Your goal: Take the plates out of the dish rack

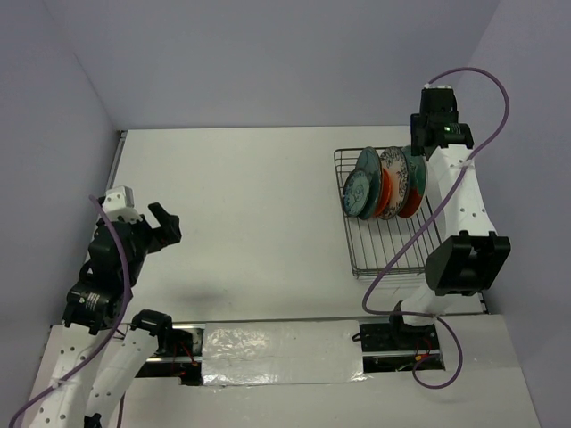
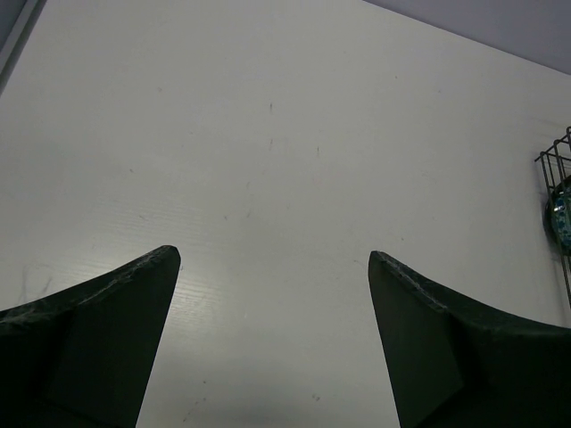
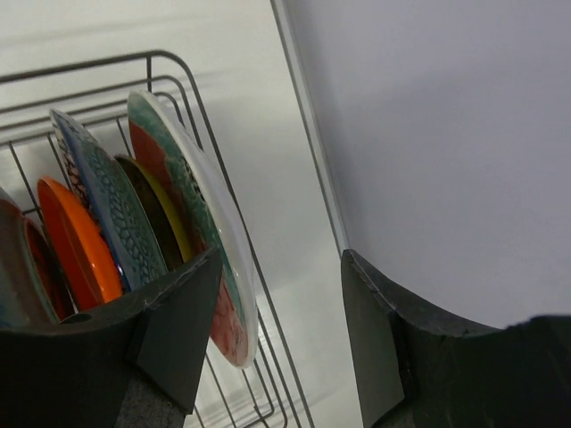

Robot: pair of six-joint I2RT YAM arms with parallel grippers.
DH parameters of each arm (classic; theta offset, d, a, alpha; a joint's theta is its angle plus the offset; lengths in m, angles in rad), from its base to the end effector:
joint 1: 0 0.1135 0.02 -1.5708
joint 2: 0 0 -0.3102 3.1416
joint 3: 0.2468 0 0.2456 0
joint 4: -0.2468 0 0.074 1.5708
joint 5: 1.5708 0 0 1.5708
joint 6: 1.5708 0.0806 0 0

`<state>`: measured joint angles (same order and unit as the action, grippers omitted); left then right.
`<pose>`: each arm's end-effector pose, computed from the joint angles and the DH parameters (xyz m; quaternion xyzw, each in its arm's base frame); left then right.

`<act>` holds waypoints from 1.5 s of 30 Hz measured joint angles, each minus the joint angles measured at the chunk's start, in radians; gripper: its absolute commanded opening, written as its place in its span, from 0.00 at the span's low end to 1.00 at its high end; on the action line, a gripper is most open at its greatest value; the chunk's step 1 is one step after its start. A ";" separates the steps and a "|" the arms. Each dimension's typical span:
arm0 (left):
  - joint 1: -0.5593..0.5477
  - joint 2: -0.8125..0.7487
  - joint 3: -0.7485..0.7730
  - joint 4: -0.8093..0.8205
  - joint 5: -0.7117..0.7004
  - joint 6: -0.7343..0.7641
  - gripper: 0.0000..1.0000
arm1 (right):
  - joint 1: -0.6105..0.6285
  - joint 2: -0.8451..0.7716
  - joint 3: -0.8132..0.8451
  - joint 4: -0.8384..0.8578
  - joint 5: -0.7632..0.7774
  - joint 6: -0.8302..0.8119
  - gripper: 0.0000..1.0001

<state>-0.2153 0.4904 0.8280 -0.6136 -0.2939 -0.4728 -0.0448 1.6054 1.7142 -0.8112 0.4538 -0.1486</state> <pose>0.0994 0.0022 0.3539 -0.1889 0.7712 -0.0913 0.6010 0.3708 -0.0520 0.4144 0.0487 0.8877 -0.2427 0.3883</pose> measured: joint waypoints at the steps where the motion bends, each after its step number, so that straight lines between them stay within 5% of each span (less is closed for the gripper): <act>1: -0.008 -0.004 0.000 0.000 -0.003 0.000 1.00 | -0.003 0.000 -0.014 0.004 -0.008 -0.001 0.63; 22: -0.043 -0.008 0.000 0.000 -0.023 0.001 1.00 | -0.031 -0.025 -0.182 0.088 -0.108 -0.009 0.44; 30: -0.044 -0.008 0.000 0.000 -0.023 0.001 1.00 | -0.049 0.006 -0.192 0.126 -0.137 -0.020 0.14; 45: -0.045 -0.007 0.000 0.000 -0.023 0.001 0.99 | -0.026 -0.027 -0.252 0.190 -0.093 -0.088 0.00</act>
<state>-0.2604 0.4835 0.8280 -0.6136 -0.3172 -0.4721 -0.0704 1.5780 1.4620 -0.6212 0.3607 -0.2363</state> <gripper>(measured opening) 0.994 0.184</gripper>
